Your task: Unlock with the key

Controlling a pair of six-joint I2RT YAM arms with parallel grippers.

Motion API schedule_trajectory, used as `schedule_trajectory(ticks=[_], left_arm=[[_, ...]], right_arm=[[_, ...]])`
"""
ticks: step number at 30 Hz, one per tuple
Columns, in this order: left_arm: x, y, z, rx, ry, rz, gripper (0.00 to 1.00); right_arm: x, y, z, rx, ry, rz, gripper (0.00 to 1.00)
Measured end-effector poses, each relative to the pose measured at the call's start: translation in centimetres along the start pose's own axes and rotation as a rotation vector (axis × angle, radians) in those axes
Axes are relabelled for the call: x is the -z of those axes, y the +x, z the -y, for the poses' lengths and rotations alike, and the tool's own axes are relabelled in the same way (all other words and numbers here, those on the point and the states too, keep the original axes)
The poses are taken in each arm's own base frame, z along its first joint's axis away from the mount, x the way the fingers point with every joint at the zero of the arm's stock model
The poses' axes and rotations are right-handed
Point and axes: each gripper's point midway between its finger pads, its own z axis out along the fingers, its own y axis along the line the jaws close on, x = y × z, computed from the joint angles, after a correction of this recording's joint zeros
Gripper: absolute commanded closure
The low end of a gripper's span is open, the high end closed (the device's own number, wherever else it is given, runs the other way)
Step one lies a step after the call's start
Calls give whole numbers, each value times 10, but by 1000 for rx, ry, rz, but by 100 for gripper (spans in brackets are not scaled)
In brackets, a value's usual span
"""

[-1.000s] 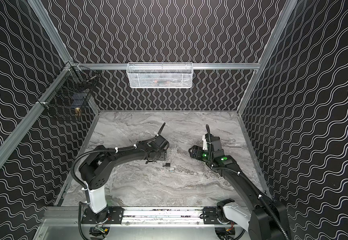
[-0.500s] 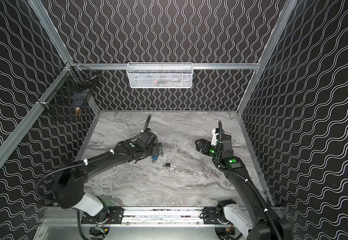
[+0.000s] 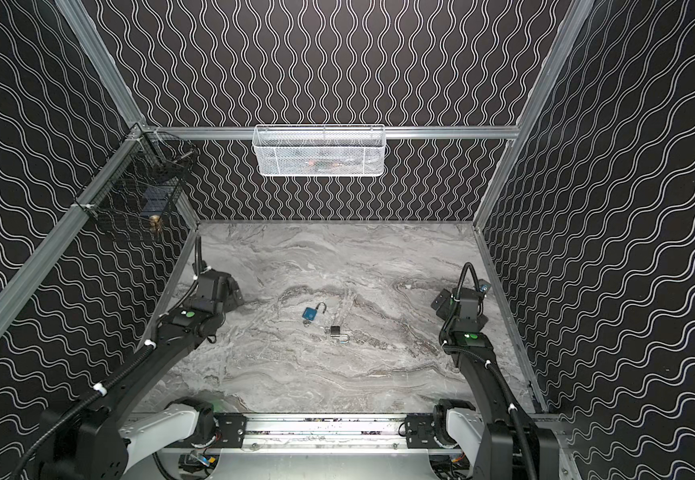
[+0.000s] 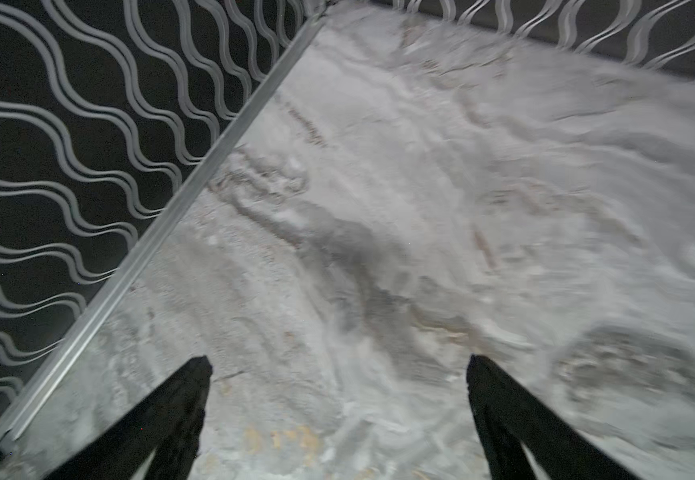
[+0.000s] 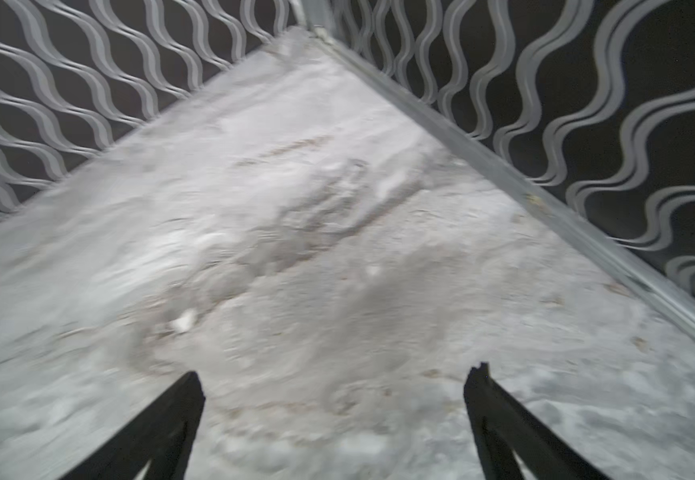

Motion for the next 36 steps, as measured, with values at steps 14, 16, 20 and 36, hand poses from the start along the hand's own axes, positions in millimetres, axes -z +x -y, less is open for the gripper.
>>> schedule_trajectory(ticks=[14,16,20,36], left_arm=[[-71,43,21,-183,114,223,2],[-76,39,32,-191,162,263,1],[-80,48,56,-253,285,280,1],[-87,20,60,-215,290,315,1]], right_arm=[[-45,5,-12,127,-93,207,1],[-47,10,-24,163,-176,227,1],[-49,33,-39,237,-285,207,1],[-43,3,-68,285,-325,323,1]])
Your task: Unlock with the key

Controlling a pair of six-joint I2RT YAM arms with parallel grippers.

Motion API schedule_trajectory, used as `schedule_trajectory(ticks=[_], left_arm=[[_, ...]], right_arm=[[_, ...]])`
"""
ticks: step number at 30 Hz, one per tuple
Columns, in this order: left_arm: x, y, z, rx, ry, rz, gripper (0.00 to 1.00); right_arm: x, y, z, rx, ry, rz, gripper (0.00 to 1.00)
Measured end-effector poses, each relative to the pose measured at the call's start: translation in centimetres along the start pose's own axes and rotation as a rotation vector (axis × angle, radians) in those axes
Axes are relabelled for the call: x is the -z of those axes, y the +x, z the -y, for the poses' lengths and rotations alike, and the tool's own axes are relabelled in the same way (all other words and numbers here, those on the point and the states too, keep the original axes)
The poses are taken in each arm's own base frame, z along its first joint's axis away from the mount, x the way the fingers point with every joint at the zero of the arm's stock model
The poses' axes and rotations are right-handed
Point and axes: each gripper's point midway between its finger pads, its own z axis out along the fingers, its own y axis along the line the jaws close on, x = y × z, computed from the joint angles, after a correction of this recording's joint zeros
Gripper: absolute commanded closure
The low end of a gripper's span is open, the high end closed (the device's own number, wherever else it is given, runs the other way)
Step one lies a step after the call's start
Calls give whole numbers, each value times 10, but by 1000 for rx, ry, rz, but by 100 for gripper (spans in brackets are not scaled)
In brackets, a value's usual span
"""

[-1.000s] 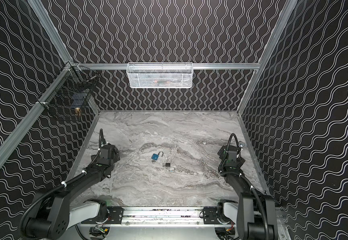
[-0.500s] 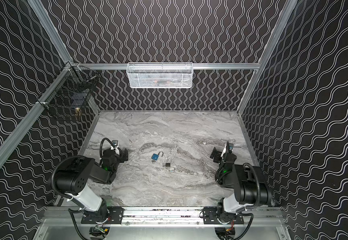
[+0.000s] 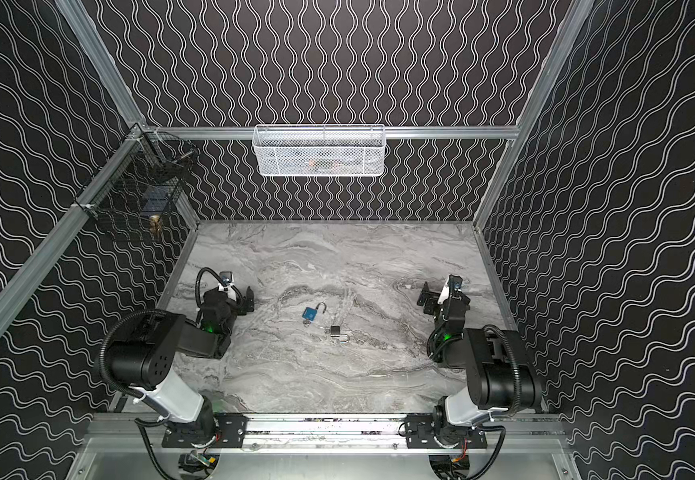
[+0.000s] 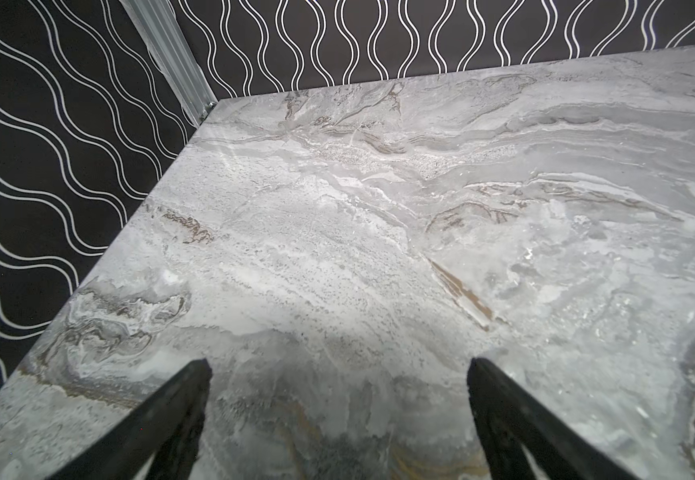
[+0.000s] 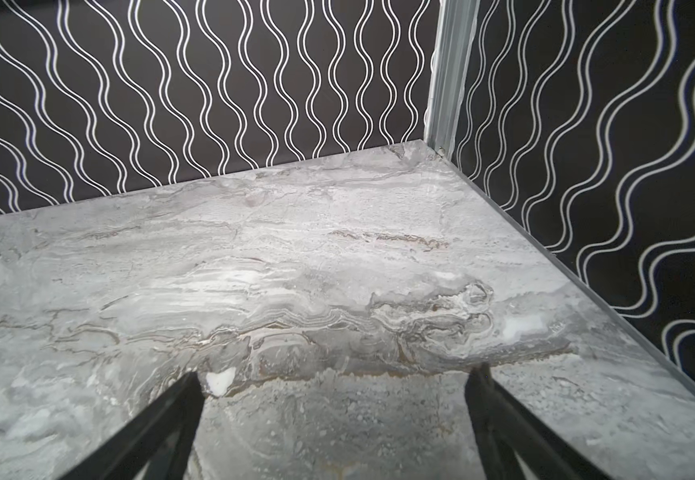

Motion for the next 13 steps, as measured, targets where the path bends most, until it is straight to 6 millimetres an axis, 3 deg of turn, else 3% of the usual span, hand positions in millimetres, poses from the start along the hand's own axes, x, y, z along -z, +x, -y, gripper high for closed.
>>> schedule_trajectory(ticks=[13], left_arm=[[0,0,0,0,0,0,1]], right_arm=[[-1,1,0,2,-1,-4,1]])
